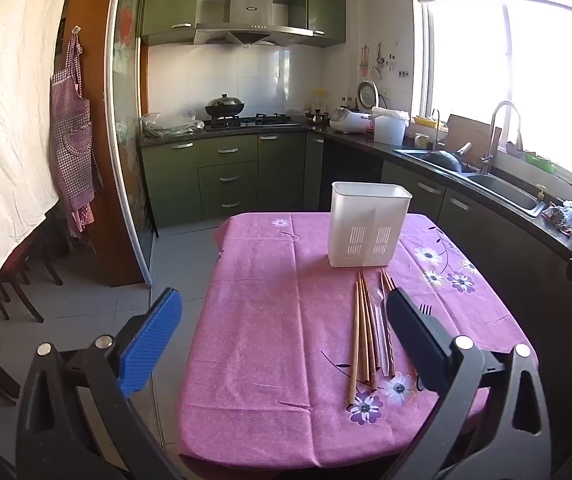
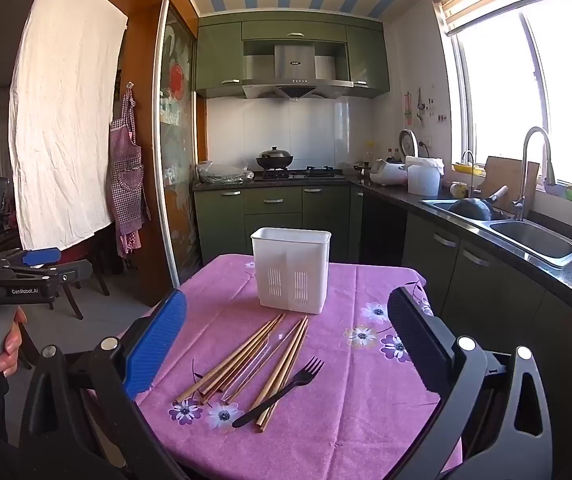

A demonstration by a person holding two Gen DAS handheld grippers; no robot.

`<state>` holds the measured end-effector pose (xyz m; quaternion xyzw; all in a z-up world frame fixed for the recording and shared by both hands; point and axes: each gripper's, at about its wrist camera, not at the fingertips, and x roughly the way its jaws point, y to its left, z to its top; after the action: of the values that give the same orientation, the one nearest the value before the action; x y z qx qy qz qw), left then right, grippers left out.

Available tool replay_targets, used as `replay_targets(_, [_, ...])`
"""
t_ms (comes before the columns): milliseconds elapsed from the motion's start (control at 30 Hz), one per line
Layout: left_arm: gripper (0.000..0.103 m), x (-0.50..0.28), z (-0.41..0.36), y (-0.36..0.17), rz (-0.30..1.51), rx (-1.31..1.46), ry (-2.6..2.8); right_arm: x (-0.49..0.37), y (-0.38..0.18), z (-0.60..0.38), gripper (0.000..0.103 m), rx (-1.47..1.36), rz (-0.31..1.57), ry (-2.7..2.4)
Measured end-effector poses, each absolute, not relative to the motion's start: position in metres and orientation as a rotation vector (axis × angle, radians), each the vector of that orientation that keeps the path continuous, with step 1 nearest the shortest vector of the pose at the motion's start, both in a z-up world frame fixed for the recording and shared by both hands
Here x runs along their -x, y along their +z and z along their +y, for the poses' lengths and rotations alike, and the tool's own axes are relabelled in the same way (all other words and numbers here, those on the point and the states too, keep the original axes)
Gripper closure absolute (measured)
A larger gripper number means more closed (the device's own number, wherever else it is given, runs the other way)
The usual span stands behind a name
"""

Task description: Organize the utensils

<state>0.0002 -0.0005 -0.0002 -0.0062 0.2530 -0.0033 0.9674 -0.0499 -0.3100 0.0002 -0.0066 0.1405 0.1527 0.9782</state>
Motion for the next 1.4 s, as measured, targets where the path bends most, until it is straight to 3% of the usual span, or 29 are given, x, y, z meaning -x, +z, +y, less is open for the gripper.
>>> replay_targets(1400, [0.006, -0.0007, -0.0038, -0.0064, 0.519, -0.007, -0.007, 0.048, 0.0004, -0.3098, 0.004, 0.014, 0.287, 0.308])
